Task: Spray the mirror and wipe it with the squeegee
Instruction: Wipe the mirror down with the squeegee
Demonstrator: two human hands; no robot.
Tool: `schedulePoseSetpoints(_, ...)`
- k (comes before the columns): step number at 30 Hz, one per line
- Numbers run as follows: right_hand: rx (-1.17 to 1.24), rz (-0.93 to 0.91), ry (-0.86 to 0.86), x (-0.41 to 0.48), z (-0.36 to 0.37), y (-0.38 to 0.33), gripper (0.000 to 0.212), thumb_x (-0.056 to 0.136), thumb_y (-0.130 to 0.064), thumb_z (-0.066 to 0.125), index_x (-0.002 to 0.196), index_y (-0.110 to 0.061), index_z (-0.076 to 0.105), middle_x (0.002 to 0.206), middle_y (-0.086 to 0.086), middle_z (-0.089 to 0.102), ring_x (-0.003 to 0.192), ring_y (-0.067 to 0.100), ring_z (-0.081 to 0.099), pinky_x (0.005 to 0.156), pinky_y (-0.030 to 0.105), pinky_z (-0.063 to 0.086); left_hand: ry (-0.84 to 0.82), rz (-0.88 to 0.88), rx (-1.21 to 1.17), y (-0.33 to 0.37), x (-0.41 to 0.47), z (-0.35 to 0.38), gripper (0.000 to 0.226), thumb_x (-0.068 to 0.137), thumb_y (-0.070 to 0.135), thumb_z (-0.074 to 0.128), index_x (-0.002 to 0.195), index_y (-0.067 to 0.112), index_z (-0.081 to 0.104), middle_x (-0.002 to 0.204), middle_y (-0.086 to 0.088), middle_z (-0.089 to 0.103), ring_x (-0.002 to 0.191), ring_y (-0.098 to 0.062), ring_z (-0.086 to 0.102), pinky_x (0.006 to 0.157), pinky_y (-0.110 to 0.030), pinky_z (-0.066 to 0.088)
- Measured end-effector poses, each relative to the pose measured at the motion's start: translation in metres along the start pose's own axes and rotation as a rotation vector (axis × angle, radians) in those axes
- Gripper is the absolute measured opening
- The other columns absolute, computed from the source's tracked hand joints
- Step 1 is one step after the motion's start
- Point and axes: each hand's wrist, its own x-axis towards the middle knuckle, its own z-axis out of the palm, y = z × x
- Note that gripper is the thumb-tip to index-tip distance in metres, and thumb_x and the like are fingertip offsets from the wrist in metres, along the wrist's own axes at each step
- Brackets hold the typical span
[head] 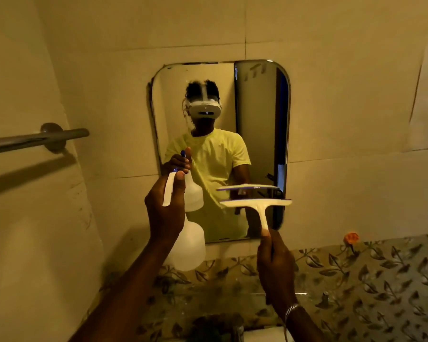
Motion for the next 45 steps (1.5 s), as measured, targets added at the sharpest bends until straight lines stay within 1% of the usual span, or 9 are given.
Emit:
schedulePoseSetpoints(6, 0.171, -0.267, -0.049, 0.100, 0.025, -0.136, 0.035, 0.110, -0.038, 0.038, 0.124, -0.017, 0.063, 0.072, -0.011, 0.064, 0.054, 0.000, 0.061, 0.042, 0.011, 0.043, 0.060, 0.056, 0.044, 0.004, 0.013, -0.023, 0.050, 0.099, 0.052, 0.052, 0.105, 0.006, 0.071, 0.091, -0.003, 0.072, 0.083, -0.004, 0.068, 0.068, 0.001, 0.047)
schedulePoseSetpoints(12, 0.205, -0.377, -0.019, 0.167, 0.051, -0.229, 0.037, 0.111, -0.031, 0.037, 0.123, -0.007, 0.063, 0.093, 0.015, 0.074, 0.079, 0.027, 0.073, 0.068, 0.045, 0.064, 0.060, 0.075, 0.044, 0.003, 0.024, -0.038, 0.057, 0.095, 0.055, 0.048, 0.095, 0.002, 0.068, 0.077, -0.004, 0.066, 0.071, -0.010, 0.065, 0.062, -0.003, 0.047)
schedulePoseSetpoints(19, 0.130, -0.342, 0.032, 0.185, 0.076, -0.254, 0.037, 0.112, -0.026, 0.037, 0.127, -0.001, 0.060, 0.106, 0.020, 0.074, 0.090, 0.033, 0.074, 0.078, 0.050, 0.062, 0.092, 0.090, 0.082, -0.009, 0.030, -0.051, 0.050, 0.099, 0.050, 0.048, 0.097, 0.005, 0.070, 0.084, -0.005, 0.072, 0.079, -0.007, 0.069, 0.069, 0.000, 0.047)
schedulePoseSetpoints(26, 0.078, -0.358, 0.075, 0.182, 0.089, -0.243, 0.037, 0.112, -0.026, 0.036, 0.126, -0.002, 0.061, 0.098, 0.017, 0.075, 0.083, 0.030, 0.074, 0.074, 0.049, 0.062, 0.097, 0.094, 0.056, -0.017, 0.033, -0.049, 0.075, 0.092, 0.075, 0.039, 0.098, 0.007, 0.071, 0.084, 0.001, 0.072, 0.081, 0.000, 0.068, 0.070, 0.001, 0.047)
schedulePoseSetpoints(31, 0.094, -0.436, 0.076, 0.176, 0.092, -0.227, 0.038, 0.112, -0.025, 0.039, 0.137, -0.003, 0.057, 0.101, 0.014, 0.075, 0.079, 0.020, 0.074, 0.064, 0.024, 0.062, 0.087, 0.095, 0.060, -0.026, 0.035, -0.045, 0.075, 0.093, 0.072, 0.040, 0.100, 0.005, 0.072, 0.087, -0.004, 0.074, 0.081, -0.005, 0.069, 0.073, 0.001, 0.047)
schedulePoseSetpoints(35, 0.082, -0.422, 0.004, 0.141, 0.101, -0.182, 0.041, 0.112, -0.026, 0.039, 0.146, -0.006, 0.051, 0.095, 0.012, 0.073, 0.071, 0.019, 0.071, 0.059, 0.034, 0.062, 0.084, 0.107, 0.056, -0.029, 0.037, -0.039, 0.068, 0.096, 0.067, 0.042, 0.097, 0.005, 0.071, 0.083, -0.006, 0.072, 0.077, -0.006, 0.068, 0.069, 0.000, 0.045)
schedulePoseSetpoints(39, 0.097, -0.348, 0.022, 0.087, 0.103, -0.122, 0.040, 0.112, -0.029, 0.040, 0.144, -0.012, 0.055, 0.087, -0.005, 0.066, 0.067, -0.004, 0.066, 0.050, 0.011, 0.050, 0.081, 0.094, 0.043, -0.030, 0.033, -0.036, 0.071, 0.095, 0.070, 0.041, 0.098, 0.005, 0.071, 0.082, -0.004, 0.072, 0.076, -0.009, 0.068, 0.067, -0.002, 0.047)
schedulePoseSetpoints(43, 0.027, -0.209, -0.008, 0.034, 0.095, -0.058, 0.042, 0.111, -0.029, 0.040, 0.150, -0.019, 0.051, 0.081, 0.006, 0.071, 0.059, 0.014, 0.065, 0.050, 0.034, 0.055, 0.073, 0.100, 0.047, -0.029, 0.026, -0.037, 0.073, 0.094, 0.070, 0.041, 0.097, 0.003, 0.071, 0.083, -0.005, 0.071, 0.077, -0.008, 0.067, 0.068, -0.001, 0.046)
schedulePoseSetpoints(45, -0.018, -0.156, -0.028, 0.008, 0.091, -0.028, 0.042, 0.110, -0.030, 0.041, 0.149, -0.020, 0.052, 0.070, 0.001, 0.064, 0.052, 0.011, 0.056, 0.044, 0.028, 0.045, 0.067, 0.107, 0.057, -0.027, 0.023, -0.038, 0.074, 0.094, 0.070, 0.041, 0.096, 0.002, 0.070, 0.081, -0.006, 0.070, 0.075, -0.010, 0.067, 0.067, -0.003, 0.047)
